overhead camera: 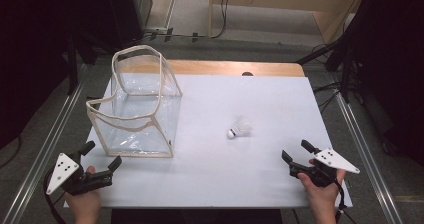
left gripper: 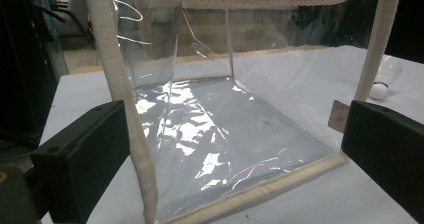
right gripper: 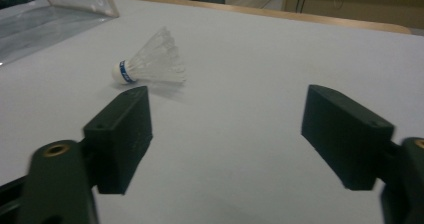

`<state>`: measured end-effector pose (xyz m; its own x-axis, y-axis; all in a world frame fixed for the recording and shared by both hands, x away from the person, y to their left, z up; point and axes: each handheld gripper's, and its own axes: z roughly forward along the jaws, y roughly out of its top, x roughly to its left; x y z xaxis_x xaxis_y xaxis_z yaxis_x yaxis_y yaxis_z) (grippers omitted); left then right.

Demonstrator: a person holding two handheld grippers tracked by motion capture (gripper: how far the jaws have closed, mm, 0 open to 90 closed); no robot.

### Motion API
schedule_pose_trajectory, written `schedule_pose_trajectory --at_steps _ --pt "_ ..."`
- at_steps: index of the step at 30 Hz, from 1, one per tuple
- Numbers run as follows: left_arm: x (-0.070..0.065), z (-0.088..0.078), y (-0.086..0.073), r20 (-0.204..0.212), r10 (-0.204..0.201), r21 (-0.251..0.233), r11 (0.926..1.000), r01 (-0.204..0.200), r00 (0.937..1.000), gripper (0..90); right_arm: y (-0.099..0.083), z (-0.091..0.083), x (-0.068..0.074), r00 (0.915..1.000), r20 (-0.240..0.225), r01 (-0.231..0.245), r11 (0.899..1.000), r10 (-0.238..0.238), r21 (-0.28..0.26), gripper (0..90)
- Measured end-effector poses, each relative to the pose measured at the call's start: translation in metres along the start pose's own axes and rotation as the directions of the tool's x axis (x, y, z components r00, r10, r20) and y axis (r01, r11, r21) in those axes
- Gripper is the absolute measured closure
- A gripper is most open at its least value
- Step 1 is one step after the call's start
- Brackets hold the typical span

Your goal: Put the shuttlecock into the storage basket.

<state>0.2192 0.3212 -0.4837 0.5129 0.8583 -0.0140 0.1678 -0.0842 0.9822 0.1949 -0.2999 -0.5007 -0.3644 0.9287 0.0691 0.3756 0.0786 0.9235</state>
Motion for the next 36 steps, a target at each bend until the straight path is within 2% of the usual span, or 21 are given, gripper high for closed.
schedule_pose_trajectory --at_steps 2,3,4,6,7,8,9,10,12,15,17,20,24,25,28,29,32,33,34,35,36 --pt "0.000 0.000 0.000 0.000 0.000 0.000 1.0000 0.000 1.0000 0.0 0.002 0.002 0.004 0.9999 -0.013 0.009 1.000 -0.009 0.007 26.3" --pt "-0.001 0.000 0.000 -0.002 0.002 0.002 1.0000 -0.002 1.0000 0.0 0.006 0.008 0.011 0.9991 -0.035 0.025 0.999 -0.024 0.021 38.6" --pt "-0.001 0.000 0.000 -0.002 0.002 0.002 1.0000 -0.002 1.0000 0.0 0.006 0.008 0.011 0.9991 -0.035 0.025 0.999 -0.024 0.021 38.6" --pt "-0.001 0.000 0.000 -0.002 0.007 0.006 1.0000 -0.007 1.0000 0.0 0.009 0.013 0.018 0.9965 -0.073 0.042 0.999 -0.039 0.028 49.6" --pt "-0.001 0.001 0.000 -0.003 0.008 0.005 1.0000 -0.008 1.0000 0.0 0.013 0.020 0.026 0.9945 -0.085 0.065 0.997 -0.061 0.050 63.7" --pt "-0.001 0.001 0.000 -0.003 0.008 0.005 1.0000 -0.008 1.0000 0.0 0.013 0.020 0.026 0.9945 -0.085 0.065 0.997 -0.061 0.050 63.7" --pt "-0.001 0.001 0.000 -0.002 0.009 0.006 0.9999 -0.009 1.0000 0.0 0.016 0.027 0.032 0.9933 -0.095 0.072 0.995 -0.065 0.069 72.8" --pt "-0.001 0.001 0.000 -0.002 0.009 0.006 0.9999 -0.009 1.0000 0.0 0.016 0.027 0.032 0.9933 -0.095 0.072 0.995 -0.065 0.069 72.8" --pt "-0.001 0.001 0.000 -0.002 0.010 0.007 0.9999 -0.010 0.9999 0.0 0.020 0.036 0.039 0.9914 -0.105 0.088 0.993 -0.079 0.083 82.9" --pt "-0.001 0.000 0.000 -0.001 0.009 0.005 0.9999 -0.009 1.0000 0.0 0.023 0.042 0.043 0.9902 -0.103 0.104 0.989 -0.093 0.102 87.8" --pt "-0.001 0.000 0.000 -0.002 0.009 0.005 0.9999 -0.009 1.0000 0.0 0.027 0.052 0.049 0.9880 -0.113 0.120 0.984 -0.105 0.133 88.0" --pt "-0.001 0.000 0.000 -0.001 0.008 0.003 1.0000 -0.008 1.0000 0.0 0.030 0.062 0.054 0.9863 -0.120 0.131 0.980 -0.113 0.151 88.0" --pt "-0.001 0.000 0.000 0.000 0.007 0.004 1.0000 -0.007 1.0000 0.0 0.033 0.072 0.058 0.9837 -0.145 0.131 0.977 -0.107 0.168 88.0" --pt "-0.001 0.000 0.000 0.000 0.007 0.004 1.0000 -0.007 1.0000 0.0 0.035 0.079 0.061 0.9831 -0.159 0.120 0.975 -0.090 0.188 88.1" --pt "-0.001 0.000 0.000 0.001 0.006 0.002 1.0000 -0.006 1.0000 0.0 0.035 0.087 0.063 0.9831 -0.161 0.120 0.970 -0.087 0.209 88.2" --pt "-0.001 0.000 0.000 0.001 0.005 0.002 1.0000 -0.005 1.0000 0.0 0.035 0.094 0.065 0.9840 -0.159 0.117 0.965 -0.081 0.235 88.1" --pt "-0.001 0.000 0.000 0.002 0.004 0.000 1.0000 -0.004 1.0000 0.0 0.035 0.100 0.065 0.9845 -0.158 0.115 0.960 -0.075 0.255 88.1" --pt "-0.001 0.000 0.000 0.002 0.005 0.000 1.0000 -0.005 1.0000 0.0 0.035 0.106 0.066 0.9854 -0.155 0.111 0.955 -0.070 0.276 88.1" --pt "-0.001 0.000 0.000 0.002 0.005 0.000 1.0000 -0.005 1.0000 0.0 0.035 0.106 0.066 0.9854 -0.155 0.111 0.955 -0.070 0.276 88.1" --pt "-0.001 0.000 0.000 0.002 0.007 0.001 1.0000 -0.007 1.0000 0.0 0.035 0.111 0.065 0.9863 -0.149 0.113 0.948 -0.070 0.297 88.2" --pt "-0.001 0.000 0.000 0.002 0.007 0.001 1.0000 -0.007 1.0000 0.0 0.035 0.111 0.065 0.9863 -0.149 0.113 0.948 -0.070 0.297 88.2"
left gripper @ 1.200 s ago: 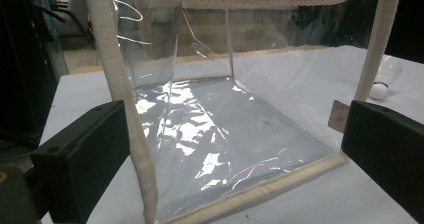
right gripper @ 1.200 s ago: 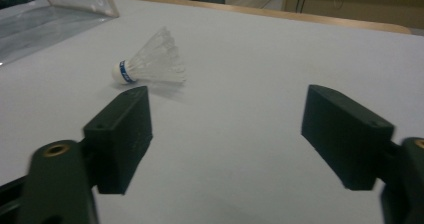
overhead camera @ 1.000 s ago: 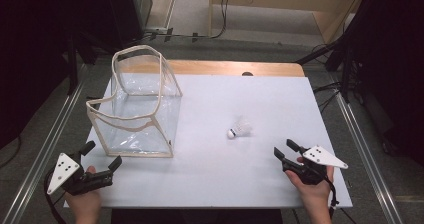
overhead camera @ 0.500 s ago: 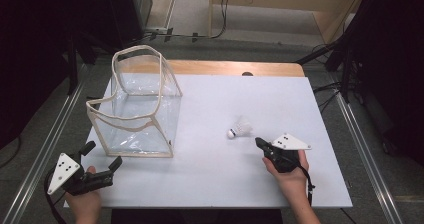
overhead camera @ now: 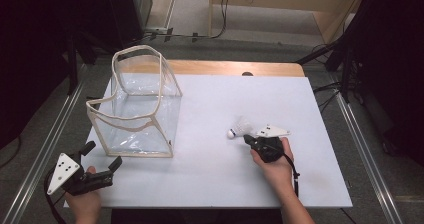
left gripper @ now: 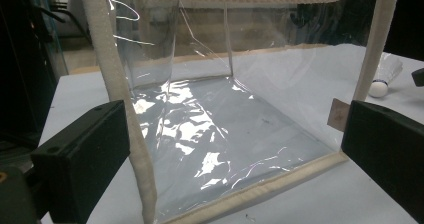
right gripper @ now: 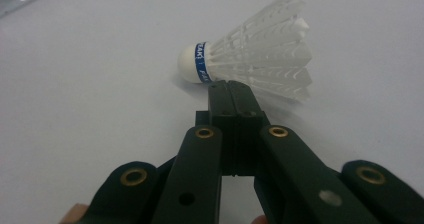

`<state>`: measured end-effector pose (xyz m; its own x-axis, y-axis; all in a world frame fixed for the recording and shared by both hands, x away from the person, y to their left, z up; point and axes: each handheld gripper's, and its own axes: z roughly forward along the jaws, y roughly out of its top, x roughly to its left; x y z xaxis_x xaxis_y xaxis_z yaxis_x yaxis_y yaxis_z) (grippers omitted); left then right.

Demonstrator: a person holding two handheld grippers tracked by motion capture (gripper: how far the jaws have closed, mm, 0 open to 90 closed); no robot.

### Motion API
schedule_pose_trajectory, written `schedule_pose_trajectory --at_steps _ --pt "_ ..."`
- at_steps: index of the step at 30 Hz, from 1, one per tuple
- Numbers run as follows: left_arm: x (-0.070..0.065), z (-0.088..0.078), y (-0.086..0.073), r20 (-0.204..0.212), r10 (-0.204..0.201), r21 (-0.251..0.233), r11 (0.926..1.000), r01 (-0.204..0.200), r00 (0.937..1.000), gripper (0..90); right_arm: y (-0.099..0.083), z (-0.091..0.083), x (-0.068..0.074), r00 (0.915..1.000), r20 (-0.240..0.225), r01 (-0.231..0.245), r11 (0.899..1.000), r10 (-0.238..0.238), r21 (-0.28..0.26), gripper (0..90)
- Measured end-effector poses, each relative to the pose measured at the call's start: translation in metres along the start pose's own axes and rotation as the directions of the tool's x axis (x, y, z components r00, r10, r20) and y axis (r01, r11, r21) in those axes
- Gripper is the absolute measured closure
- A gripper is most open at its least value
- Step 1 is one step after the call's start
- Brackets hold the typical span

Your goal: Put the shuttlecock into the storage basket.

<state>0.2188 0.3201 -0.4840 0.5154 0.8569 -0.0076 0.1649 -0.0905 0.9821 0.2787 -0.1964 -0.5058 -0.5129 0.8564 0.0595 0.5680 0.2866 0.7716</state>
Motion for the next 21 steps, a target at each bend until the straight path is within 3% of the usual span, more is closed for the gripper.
schedule_pose_trajectory --at_steps 8,21 --pt "0.000 0.000 0.000 0.001 0.004 0.002 1.0000 -0.004 1.0000 0.0 0.009 0.013 -0.010 0.9992 0.037 -0.018 0.998 0.016 0.065 88.2" --pt "-0.001 0.000 0.000 0.000 0.009 0.004 1.0000 -0.009 1.0000 0.0 0.032 0.029 -0.011 0.9986 0.051 0.010 0.998 -0.013 0.068 88.2"
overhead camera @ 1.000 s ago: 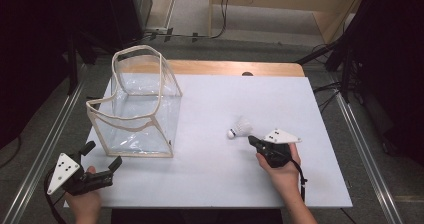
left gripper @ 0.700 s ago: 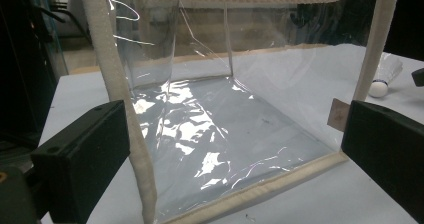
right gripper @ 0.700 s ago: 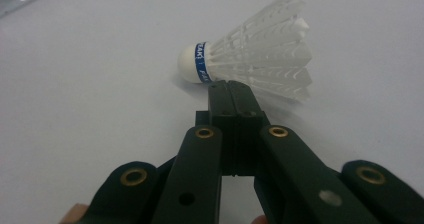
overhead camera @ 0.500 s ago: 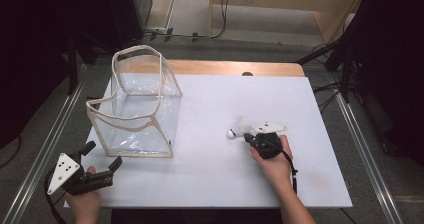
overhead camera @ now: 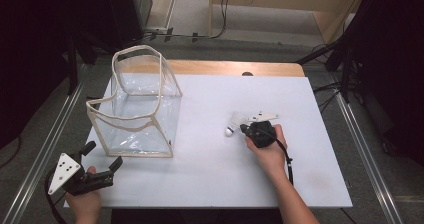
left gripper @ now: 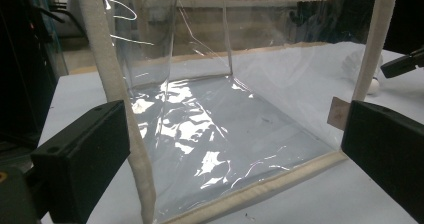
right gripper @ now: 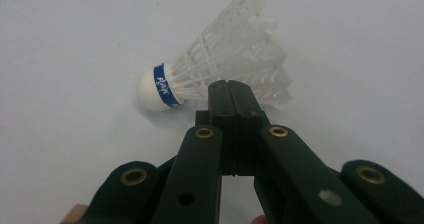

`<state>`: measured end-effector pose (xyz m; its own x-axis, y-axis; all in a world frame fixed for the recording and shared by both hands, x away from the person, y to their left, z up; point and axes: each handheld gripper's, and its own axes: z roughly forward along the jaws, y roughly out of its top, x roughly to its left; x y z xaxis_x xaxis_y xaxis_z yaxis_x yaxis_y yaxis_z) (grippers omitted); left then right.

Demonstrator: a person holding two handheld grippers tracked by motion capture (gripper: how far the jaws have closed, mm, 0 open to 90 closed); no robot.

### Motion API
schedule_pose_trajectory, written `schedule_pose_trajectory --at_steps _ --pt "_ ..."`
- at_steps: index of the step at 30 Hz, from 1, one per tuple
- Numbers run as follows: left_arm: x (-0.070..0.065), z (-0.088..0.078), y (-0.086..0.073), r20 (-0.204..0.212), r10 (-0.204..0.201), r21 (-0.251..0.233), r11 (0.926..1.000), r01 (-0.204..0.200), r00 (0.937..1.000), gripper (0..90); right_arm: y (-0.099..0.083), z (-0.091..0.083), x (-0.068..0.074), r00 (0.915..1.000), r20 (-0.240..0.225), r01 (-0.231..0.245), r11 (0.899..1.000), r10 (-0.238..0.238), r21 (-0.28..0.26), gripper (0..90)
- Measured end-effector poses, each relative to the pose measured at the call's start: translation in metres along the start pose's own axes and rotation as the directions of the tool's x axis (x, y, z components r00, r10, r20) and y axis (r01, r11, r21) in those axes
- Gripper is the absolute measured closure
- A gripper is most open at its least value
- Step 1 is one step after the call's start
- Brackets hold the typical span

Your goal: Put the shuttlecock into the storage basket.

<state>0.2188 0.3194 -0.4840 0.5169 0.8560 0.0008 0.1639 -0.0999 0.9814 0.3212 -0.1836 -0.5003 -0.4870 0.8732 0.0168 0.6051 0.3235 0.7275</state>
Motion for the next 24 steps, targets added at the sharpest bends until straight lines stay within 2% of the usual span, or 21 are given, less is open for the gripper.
schedule_pose_trajectory --at_steps 3,6,10,15,24 --pt "0.000 0.000 0.000 0.000 0.000 0.000 1.0000 0.000 1.0000 0.0 0.005 0.004 0.001 1.0000 0.002 0.004 1.000 -0.004 0.004 88.1" --pt "0.000 0.000 0.000 0.002 0.000 -0.001 1.0000 0.000 1.0000 0.0 0.007 0.007 0.001 0.9999 -0.017 0.000 1.000 -0.001 -0.008 88.1" --pt "0.000 0.000 0.000 0.001 0.000 -0.002 1.0000 0.000 1.0000 0.0 0.004 0.010 0.000 1.0000 -0.007 -0.003 1.000 0.003 0.016 88.1" --pt "0.000 0.000 0.000 0.001 0.000 -0.001 1.0000 0.000 1.0000 0.0 0.004 0.014 -0.005 0.9999 0.004 -0.012 1.000 0.012 0.021 88.2" --pt "0.000 0.000 0.000 0.001 0.000 -0.001 1.0000 0.000 1.0000 0.0 0.011 0.022 -0.003 0.9997 -0.002 -0.023 1.000 0.023 0.020 88.1"
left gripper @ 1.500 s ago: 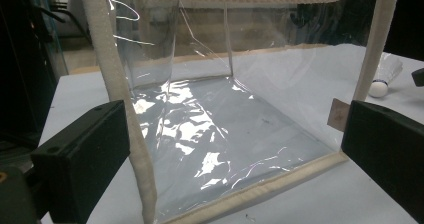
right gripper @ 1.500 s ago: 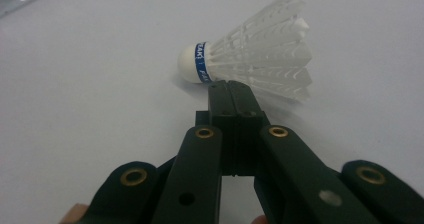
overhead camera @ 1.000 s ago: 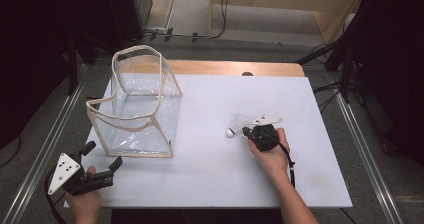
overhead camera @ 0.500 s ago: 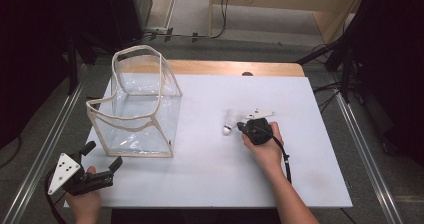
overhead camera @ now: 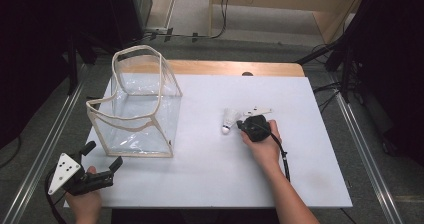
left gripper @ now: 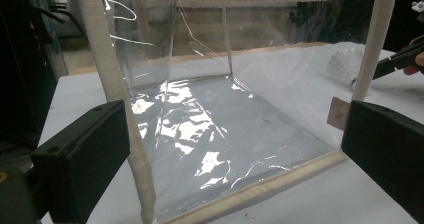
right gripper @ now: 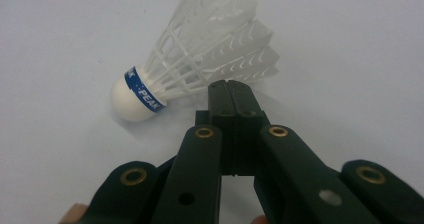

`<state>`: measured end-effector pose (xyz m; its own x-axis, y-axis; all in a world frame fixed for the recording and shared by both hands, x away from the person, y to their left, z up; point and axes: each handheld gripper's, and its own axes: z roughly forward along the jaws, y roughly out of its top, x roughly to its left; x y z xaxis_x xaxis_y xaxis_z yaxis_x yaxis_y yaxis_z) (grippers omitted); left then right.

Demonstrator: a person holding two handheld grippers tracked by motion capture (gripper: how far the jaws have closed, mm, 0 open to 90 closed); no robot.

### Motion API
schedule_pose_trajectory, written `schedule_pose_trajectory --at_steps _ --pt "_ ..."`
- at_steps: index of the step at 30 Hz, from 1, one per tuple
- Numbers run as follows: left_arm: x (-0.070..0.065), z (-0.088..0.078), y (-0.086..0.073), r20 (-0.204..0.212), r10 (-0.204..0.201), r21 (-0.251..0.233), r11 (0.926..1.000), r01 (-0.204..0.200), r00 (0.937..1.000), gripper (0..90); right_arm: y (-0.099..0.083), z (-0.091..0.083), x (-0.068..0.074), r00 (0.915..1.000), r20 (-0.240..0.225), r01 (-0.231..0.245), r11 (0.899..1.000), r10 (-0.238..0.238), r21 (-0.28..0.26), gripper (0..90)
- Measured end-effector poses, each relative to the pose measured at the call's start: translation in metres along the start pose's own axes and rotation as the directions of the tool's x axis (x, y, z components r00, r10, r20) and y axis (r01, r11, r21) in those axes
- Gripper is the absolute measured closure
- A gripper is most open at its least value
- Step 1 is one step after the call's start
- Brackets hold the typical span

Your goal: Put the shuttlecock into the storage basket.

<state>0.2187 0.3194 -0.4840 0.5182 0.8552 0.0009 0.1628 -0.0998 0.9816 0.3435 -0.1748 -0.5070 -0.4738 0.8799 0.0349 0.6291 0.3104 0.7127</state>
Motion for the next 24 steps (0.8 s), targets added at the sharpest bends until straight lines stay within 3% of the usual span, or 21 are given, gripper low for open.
schedule_pose_trajectory --at_steps 10,15,24 --pt "0.000 0.000 0.000 0.000 0.000 -0.001 1.0000 0.000 1.0000 0.0 0.019 0.012 0.008 0.9997 -0.018 0.016 1.000 -0.016 -0.013 88.1" --pt "0.000 0.000 0.000 0.000 0.000 -0.001 1.0000 0.000 1.0000 0.0 0.028 0.018 0.018 0.9985 -0.040 0.036 0.999 -0.037 -0.027 88.1" --pt "0.000 0.000 0.000 0.001 0.000 -0.002 1.0000 0.000 1.0000 0.0 0.033 0.022 0.029 0.9963 -0.068 0.049 0.998 -0.053 -0.047 88.1"
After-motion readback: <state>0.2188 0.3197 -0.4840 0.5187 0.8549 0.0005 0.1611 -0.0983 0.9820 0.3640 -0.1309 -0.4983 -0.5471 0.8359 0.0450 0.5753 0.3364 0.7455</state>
